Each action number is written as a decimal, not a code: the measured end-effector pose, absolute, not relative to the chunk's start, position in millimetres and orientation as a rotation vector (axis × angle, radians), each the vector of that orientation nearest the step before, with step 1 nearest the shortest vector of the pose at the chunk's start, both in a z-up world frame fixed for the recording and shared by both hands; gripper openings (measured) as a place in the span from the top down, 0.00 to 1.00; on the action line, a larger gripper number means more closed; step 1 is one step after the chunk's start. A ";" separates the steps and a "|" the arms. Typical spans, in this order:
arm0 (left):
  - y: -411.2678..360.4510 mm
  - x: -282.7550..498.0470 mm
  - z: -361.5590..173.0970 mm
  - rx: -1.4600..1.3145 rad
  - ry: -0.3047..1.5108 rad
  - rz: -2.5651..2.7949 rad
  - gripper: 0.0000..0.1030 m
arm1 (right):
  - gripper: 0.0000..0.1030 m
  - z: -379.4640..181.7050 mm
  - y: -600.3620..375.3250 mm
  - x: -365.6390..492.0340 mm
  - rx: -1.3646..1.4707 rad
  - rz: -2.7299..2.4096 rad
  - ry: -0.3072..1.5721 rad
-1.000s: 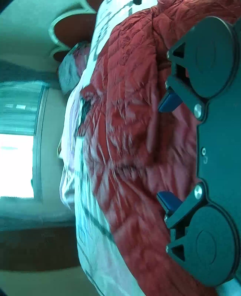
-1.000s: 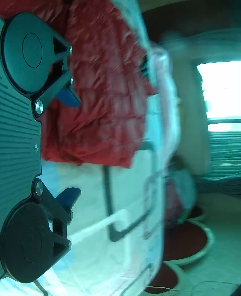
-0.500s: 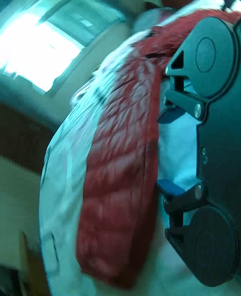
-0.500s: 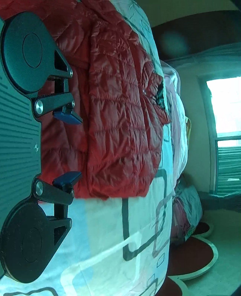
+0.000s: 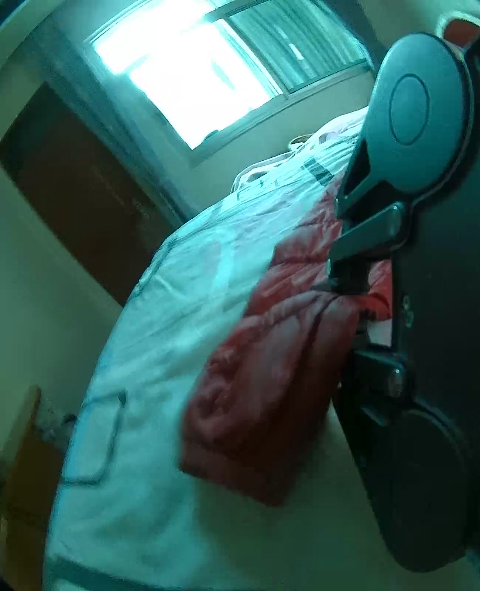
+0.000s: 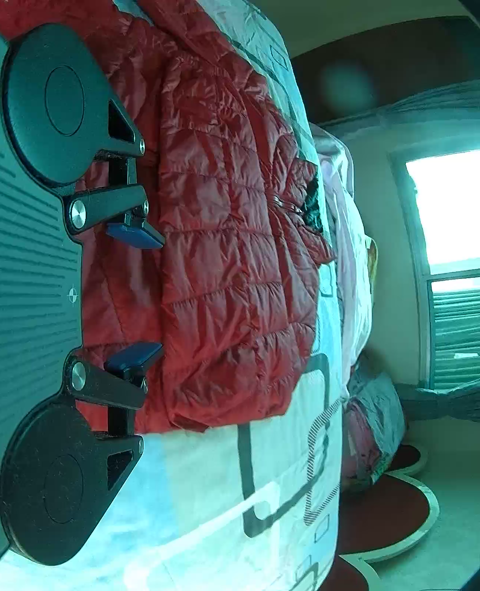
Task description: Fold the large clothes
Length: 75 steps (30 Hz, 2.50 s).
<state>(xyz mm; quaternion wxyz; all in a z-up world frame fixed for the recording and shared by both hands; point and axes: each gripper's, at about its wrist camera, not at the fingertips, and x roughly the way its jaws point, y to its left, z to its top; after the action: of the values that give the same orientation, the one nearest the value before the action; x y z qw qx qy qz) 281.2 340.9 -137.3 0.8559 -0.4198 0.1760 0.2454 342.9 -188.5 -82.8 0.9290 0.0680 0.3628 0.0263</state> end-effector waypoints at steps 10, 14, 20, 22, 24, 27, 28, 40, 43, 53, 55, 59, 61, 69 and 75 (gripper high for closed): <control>202.6 365.9 -72.0 -0.363 0.434 0.157 0.94 | 0.45 -73.3 -200.6 352.5 0.188 0.031 0.707; 134.9 407.3 -72.6 -0.225 0.538 0.027 0.94 | 0.45 -68.0 -205.7 352.3 0.215 0.037 0.696; 47.2 452.0 -82.2 -0.022 0.628 -0.101 0.94 | 0.45 -64.3 -220.2 349.0 0.263 0.029 0.686; 22.4 458.9 -83.7 0.031 0.632 -0.154 0.94 | 0.45 -64.1 -227.1 346.4 0.274 0.021 0.682; -3.6 465.3 -87.0 0.085 0.644 -0.209 0.94 | 0.45 -63.8 -235.1 344.0 0.288 0.008 0.680; -36.7 473.1 -98.1 0.125 0.696 -0.287 0.94 | 0.45 -59.6 -250.5 338.7 0.315 -0.015 0.664; -45.5 474.2 -99.9 0.130 0.710 -0.304 0.94 | 0.45 -57.4 -256.3 337.7 0.321 -0.021 0.658; -116.2 462.2 -116.7 0.118 0.643 -0.508 0.05 | 0.09 -51.0 -313.3 325.8 0.413 -0.085 0.590; -125.1 462.1 -122.0 0.172 0.640 -0.508 0.05 | 0.09 -49.5 -317.3 328.0 0.434 -0.086 0.577; -79.4 452.1 -110.2 0.013 0.607 -0.373 0.15 | 0.09 -49.9 -306.5 339.3 0.426 0.004 0.597; -57.2 443.4 -104.9 0.002 0.594 -0.315 0.16 | 0.20 -54.4 -299.8 344.4 0.438 0.037 0.617; 6.9 421.3 -101.9 -0.017 0.597 -0.151 0.27 | 0.23 -67.1 -283.3 358.7 0.452 0.093 0.663; 36.7 411.6 -104.3 -0.001 0.608 -0.060 0.28 | 0.23 -77.8 -276.6 369.2 0.467 0.120 0.701; 97.6 431.4 -136.3 0.017 0.731 0.084 0.43 | 0.63 -106.0 -248.5 408.5 0.468 0.207 0.802; 104.0 449.1 -137.3 0.002 0.710 0.076 0.52 | 0.83 -67.1 -240.3 394.6 0.325 0.173 0.661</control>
<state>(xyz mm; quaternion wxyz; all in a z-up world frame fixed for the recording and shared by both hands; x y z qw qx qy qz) 449.1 104.0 -137.3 0.9369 0.0012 0.3476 0.0374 394.6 -240.3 -67.1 0.9293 0.1587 0.3225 0.0844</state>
